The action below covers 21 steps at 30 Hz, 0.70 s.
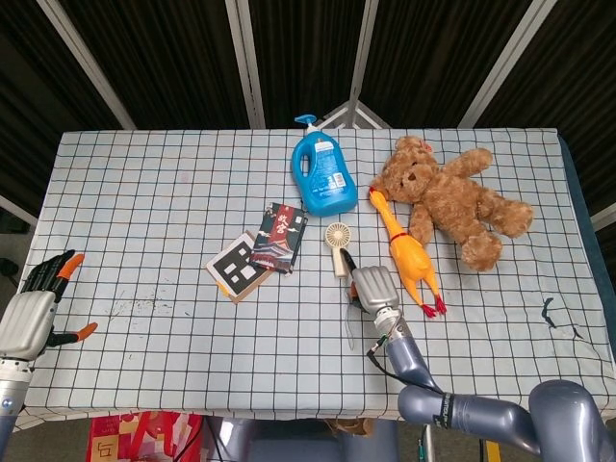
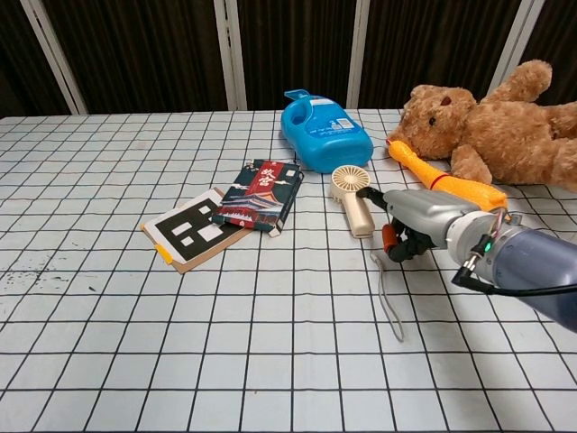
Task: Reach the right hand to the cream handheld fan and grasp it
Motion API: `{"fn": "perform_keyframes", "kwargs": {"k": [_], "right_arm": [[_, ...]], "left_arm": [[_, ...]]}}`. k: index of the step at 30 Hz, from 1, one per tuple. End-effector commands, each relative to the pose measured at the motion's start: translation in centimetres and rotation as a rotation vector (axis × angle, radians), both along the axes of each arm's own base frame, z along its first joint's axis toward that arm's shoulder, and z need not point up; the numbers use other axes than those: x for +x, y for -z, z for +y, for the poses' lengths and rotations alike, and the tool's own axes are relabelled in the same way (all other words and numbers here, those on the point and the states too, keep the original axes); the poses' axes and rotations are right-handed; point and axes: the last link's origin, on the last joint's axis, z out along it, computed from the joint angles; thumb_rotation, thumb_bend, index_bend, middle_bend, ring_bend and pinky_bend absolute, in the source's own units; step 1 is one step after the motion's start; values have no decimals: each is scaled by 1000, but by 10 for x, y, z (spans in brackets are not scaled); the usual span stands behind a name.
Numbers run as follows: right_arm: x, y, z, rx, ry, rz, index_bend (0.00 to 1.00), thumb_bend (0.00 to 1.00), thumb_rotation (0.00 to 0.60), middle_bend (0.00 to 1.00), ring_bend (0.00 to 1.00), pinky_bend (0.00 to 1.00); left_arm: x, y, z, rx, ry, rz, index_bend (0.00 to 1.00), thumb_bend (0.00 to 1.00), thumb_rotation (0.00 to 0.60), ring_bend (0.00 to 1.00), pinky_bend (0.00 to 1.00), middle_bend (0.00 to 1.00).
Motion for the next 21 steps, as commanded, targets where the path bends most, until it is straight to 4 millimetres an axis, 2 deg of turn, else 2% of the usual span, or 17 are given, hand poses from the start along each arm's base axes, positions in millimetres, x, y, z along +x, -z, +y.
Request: {"fn": "perform_keyframes", "kwargs": {"k": [1,7,12,15,21], "right_arm": [[-2,3,2,9,4,9,0,846,600,803,899,870],[0,2,4,4,2,6,0,846,600,803,899,871],[11,-8,1,-39,-28,-23,0,845,600,803,888,863],[20,-20,-1,-91,-60,-61,0,846,600,765,804,753],[25,-52,3,-181,-133,-84,0,835,600,597,635,596]], "left_arm": [[0,0,0,1,0,-1,0,86,600,0,0,0],[0,0,0,2,-1,0,0,87,600,0,0,0],[0,0,0,5,-2,0,0,87,600,0,0,0],[0,-1,0,10,-1,-2,0,87,600,0,0,0],[-1,-2,0,23,0,4,0,87,600,0,0,0]]}}
